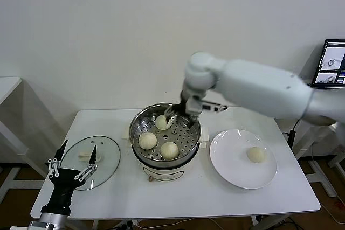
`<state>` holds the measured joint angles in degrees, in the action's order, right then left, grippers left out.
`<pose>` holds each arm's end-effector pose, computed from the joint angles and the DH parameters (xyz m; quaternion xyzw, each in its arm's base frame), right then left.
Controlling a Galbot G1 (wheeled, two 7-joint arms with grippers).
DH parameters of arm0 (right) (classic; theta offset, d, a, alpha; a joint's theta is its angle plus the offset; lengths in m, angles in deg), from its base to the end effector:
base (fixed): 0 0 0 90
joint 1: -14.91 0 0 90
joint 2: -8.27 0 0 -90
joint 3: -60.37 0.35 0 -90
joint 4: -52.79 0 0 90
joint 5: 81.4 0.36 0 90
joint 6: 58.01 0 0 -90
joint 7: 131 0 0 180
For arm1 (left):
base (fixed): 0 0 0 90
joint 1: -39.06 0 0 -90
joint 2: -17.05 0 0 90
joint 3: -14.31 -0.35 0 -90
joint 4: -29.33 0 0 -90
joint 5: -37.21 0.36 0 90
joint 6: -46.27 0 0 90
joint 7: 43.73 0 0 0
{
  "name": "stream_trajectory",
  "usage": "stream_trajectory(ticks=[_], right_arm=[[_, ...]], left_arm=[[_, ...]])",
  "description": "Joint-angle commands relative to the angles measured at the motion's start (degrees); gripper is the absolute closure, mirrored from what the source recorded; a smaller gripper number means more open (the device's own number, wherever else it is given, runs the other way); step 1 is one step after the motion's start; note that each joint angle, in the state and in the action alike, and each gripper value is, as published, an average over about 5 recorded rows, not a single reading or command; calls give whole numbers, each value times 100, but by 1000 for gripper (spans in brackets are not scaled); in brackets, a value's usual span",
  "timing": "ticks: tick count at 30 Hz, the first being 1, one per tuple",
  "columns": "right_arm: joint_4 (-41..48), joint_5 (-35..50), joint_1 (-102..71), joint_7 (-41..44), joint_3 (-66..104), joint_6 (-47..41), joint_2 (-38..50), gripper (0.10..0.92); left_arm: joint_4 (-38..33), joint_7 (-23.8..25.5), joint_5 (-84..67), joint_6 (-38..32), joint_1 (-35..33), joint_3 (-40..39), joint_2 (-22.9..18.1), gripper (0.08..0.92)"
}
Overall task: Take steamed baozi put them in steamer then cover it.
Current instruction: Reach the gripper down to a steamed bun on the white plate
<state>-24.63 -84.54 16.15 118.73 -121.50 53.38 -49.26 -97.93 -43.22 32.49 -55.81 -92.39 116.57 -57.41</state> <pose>0.5501 0.0663 0.0004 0.6395 -0.2412 0.7291 0.0369 0.1364 0.0940 -0.2685 0.0206 0.9879 0.1297 0.0821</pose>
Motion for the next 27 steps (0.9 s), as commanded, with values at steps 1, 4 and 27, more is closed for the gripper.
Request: stream_trajectory(ticks=[1, 4, 27], right_arm=[[1605, 1495, -14, 423, 234, -2462, 1459, 203], [1906, 1430, -407, 299, 150, -2591, 1752, 203], [1996, 570, -2826, -394, 866, -2693, 1975, 203]], left_arm=[[8, 1, 10, 17, 28, -35, 10, 177], [36, 0, 15, 26, 51, -43, 20, 177], [-45, -4, 48, 101, -51, -28, -29, 177]])
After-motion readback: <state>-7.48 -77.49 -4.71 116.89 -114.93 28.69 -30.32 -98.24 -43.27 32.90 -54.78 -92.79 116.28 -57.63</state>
